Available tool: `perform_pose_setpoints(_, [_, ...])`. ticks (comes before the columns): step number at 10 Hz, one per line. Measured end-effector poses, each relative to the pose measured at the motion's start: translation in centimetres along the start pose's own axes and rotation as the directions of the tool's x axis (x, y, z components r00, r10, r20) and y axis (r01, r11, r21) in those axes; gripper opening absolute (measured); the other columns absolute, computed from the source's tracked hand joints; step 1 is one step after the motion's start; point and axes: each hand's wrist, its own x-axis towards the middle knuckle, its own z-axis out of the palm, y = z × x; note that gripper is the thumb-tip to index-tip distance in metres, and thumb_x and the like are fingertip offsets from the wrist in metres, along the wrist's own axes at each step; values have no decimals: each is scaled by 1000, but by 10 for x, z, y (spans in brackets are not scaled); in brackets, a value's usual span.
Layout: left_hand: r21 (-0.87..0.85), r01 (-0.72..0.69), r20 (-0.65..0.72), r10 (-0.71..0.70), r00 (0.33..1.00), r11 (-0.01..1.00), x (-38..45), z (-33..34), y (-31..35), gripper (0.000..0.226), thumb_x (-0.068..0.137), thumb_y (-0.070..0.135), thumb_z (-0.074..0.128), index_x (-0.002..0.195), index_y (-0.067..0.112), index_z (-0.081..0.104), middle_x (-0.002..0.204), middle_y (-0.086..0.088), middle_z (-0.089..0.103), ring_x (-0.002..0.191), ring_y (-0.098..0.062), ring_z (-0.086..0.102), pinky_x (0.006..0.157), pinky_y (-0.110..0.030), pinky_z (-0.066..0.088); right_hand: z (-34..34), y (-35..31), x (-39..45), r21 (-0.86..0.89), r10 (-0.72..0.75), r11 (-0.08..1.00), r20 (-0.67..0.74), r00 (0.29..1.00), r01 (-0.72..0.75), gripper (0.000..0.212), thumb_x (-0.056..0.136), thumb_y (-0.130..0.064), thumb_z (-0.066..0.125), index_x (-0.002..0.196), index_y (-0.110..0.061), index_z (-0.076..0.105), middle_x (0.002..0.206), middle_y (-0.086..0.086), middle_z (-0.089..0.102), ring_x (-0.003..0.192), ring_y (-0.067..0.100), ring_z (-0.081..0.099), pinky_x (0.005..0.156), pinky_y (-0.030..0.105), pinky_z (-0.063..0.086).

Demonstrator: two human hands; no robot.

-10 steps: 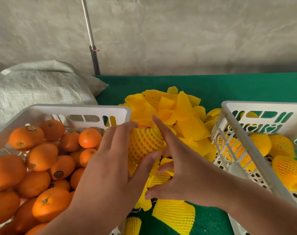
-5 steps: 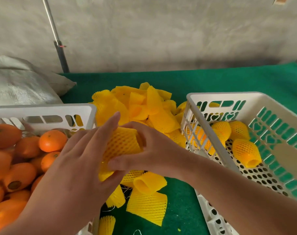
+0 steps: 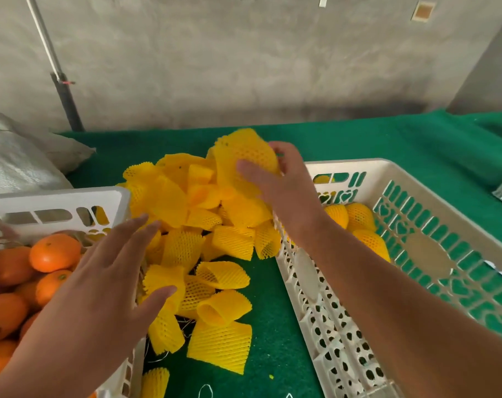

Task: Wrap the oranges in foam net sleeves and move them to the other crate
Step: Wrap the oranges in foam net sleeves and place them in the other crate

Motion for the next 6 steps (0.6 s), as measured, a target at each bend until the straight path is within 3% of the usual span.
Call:
perform_pose_setpoints(1, [13,-4,47,3,999,1000,0,13,-15,72,83,86,41,148,59,24,161,34,13,136,-20,47,91,-46,54,-65,-3,16,91,65,995,-244,968,-44,69,70,-58,85,128,-34,57,118,-6,69,102,15,73,84,40,64])
perform_pose_setpoints(2, [-12,10,67,-9,998,1000,1,29,-34,71,79,87,48,143,63,30,162,31,21,138,-16,45,96,-41,47,-136,19,2,-143,130,974,-295,947,-178,74,65,-71,83,124,-31,64,111,-5,75,99,19,75,83,41,62])
perform_pose_setpoints(3, [-106,1,71,7,997,994,3,51,-56,74,76,82,59,143,60,39,161,27,28,139,-12,44,101,-49,50,-188,52,-33,-479,273,785,-300,914,-392,93,57,-86,77,129,-28,63,110,-3,74,96,18,72,79,37,57])
perform_pose_setpoints(4, [-138,20,92,-8,996,990,2,74,-72,76,80,78,58,149,51,41,159,26,30,143,4,28,87,-42,49,-225,86,-56,-683,386,525,-339,858,-507,93,66,-70,83,135,-14,58,122,10,68,102,27,68,87,43,57])
perform_pose_setpoints(5, [-136,51,136,-32,990,989,0,82,-82,81,79,78,58,152,49,38,159,27,29,142,10,26,80,-35,50,-235,109,-58,-794,391,270,-427,816,-545,67,73,-54,89,117,-11,61,111,16,67,93,28,67,78,38,58])
perform_pose_setpoints(6, [-108,70,161,-52,986,992,0,81,-84,83,77,81,56,152,52,35,159,30,27,141,10,27,87,-39,49,-228,113,-59,-827,360,179,-449,817,-533,82,73,-51,89,133,-9,52,122,11,60,108,24,61,91,39,55])
